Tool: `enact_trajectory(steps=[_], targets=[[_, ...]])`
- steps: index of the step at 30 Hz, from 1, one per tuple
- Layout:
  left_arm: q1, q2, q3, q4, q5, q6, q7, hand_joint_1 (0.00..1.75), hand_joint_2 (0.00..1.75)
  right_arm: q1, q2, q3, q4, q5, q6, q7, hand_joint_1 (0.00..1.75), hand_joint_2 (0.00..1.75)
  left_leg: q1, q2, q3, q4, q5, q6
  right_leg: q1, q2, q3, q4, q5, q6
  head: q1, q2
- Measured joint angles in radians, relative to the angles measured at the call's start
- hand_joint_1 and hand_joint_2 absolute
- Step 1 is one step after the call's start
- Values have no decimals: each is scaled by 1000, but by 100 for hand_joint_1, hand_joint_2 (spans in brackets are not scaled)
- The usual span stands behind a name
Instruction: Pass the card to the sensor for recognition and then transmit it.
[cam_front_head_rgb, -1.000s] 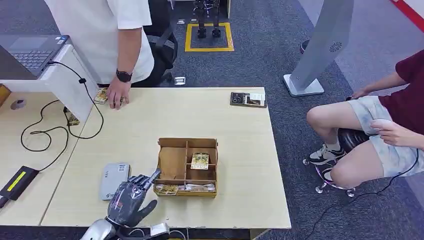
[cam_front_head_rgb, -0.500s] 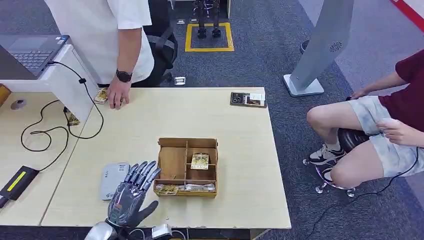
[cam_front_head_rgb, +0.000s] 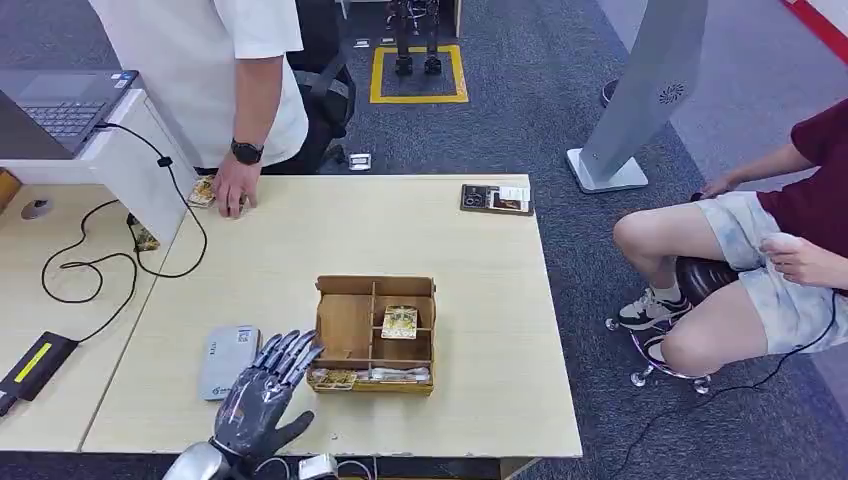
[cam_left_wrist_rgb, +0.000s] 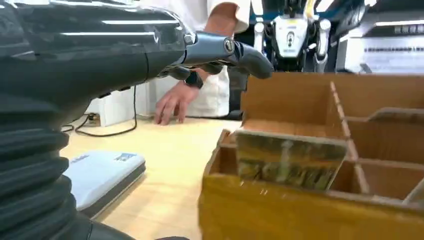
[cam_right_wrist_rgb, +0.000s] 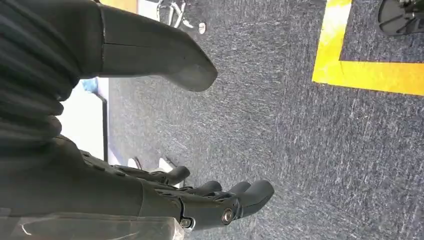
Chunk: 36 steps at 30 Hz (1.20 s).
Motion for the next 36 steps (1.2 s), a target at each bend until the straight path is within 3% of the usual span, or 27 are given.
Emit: enact_trajectory(steps=[7,17,22,23,24,30,33,36], targets=[[3,40,-37,-16,-9,-67,0,2,175,0,-2,0,0,3,0,-3,0,175,0,0,0,0,0,0,0,0,0,0,0,0,0,0],[8,61,-67,-26,-9,-85,-1,7,175,-1,-7,-1,0,3,0,4,0,175,0,0,0,0,0,0,0,0,0,0,0,0,0,0],[12,61,-69,-35,-5,-79,-8,59,175,-2,-7,-1,0,3,0,3,0,175,0,0,0,0,0,0,0,0,0,0,0,0,0,0],[12,61,-71,-37,-4,-75,-14,112,175,-2,-7,-1,0,2,0,3,0,175,0,0,0,0,0,0,0,0,0,0,0,0,0,0],[13,61,-72,-39,-4,-72,-17,133,175,-2,-7,-1,0,2,0,2,0,175,0,0,0,0,0,0,0,0,0,0,0,0,0,0],[5,53,-85,-43,-10,-48,-18,131,175,-4,-7,-1,0,3,0,1,0,175,0,0,0,0,0,0,0,0,0,0,0,0,0,0],[3,50,-85,-44,-12,-45,-18,147,175,-4,-8,-1,0,3,0,1,0,175,0,0,0,0,0,0,0,0,0,0,0,0,0,0],[-1,46,-86,-44,-16,-42,-17,148,175,-4,-8,-1,0,3,1,2,0,175,0,0,0,0,0,0,0,0,1,0,0,0,0,0]])
